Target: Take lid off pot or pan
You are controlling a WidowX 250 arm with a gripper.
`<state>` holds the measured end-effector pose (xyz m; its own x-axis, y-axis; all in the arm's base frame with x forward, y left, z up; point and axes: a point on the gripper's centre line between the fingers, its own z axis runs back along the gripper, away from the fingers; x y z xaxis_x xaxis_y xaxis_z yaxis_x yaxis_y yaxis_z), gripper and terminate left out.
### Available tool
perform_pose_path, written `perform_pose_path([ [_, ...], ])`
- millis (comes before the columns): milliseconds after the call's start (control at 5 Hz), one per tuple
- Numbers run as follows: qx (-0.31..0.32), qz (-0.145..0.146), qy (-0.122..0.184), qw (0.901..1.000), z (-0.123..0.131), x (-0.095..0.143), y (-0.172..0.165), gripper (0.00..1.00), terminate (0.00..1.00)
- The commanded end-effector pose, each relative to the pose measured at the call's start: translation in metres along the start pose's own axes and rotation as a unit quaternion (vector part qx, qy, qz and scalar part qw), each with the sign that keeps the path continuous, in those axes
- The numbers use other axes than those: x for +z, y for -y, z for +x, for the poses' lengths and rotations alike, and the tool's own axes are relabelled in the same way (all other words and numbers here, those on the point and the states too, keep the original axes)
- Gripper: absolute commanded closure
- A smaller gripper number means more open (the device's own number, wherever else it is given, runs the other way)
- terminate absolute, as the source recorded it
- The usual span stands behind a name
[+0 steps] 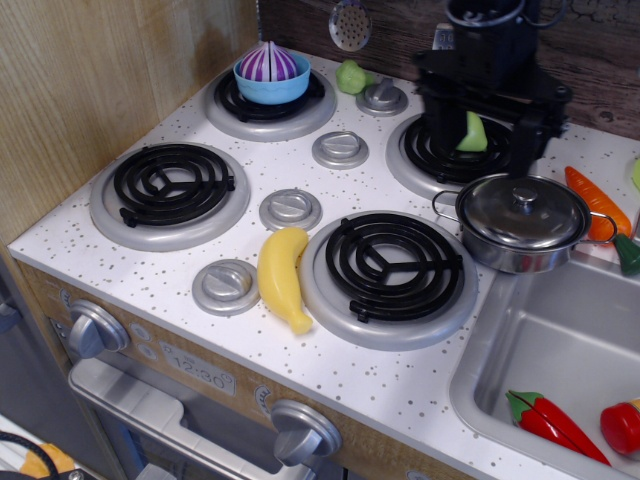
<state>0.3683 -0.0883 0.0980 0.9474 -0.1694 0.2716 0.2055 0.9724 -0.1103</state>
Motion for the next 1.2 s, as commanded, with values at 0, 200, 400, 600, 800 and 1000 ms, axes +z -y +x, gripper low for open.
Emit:
perform_pose_path([
  [0,-0.019,-0.014,0.060,0.9979,0.028,-0.020,0.010,0.00,0.00],
  [200,-0.016,-0.025,0.079,0.9964,0.033,-0.033,0.017,0.00,0.00],
  [400,-0.016,-0.035,0.087,0.9954,0.038,-0.043,0.023,0.00,0.00],
  [600,-0.023,-0.038,0.078,0.9960,0.040,-0.050,0.021,0.00,0.00],
  [800,-0.024,-0.019,0.065,0.9974,0.039,-0.055,0.017,0.00,0.00],
  [1000,-0.026,-0.012,0.060,0.9978,0.041,-0.050,0.016,1.00,0.00],
])
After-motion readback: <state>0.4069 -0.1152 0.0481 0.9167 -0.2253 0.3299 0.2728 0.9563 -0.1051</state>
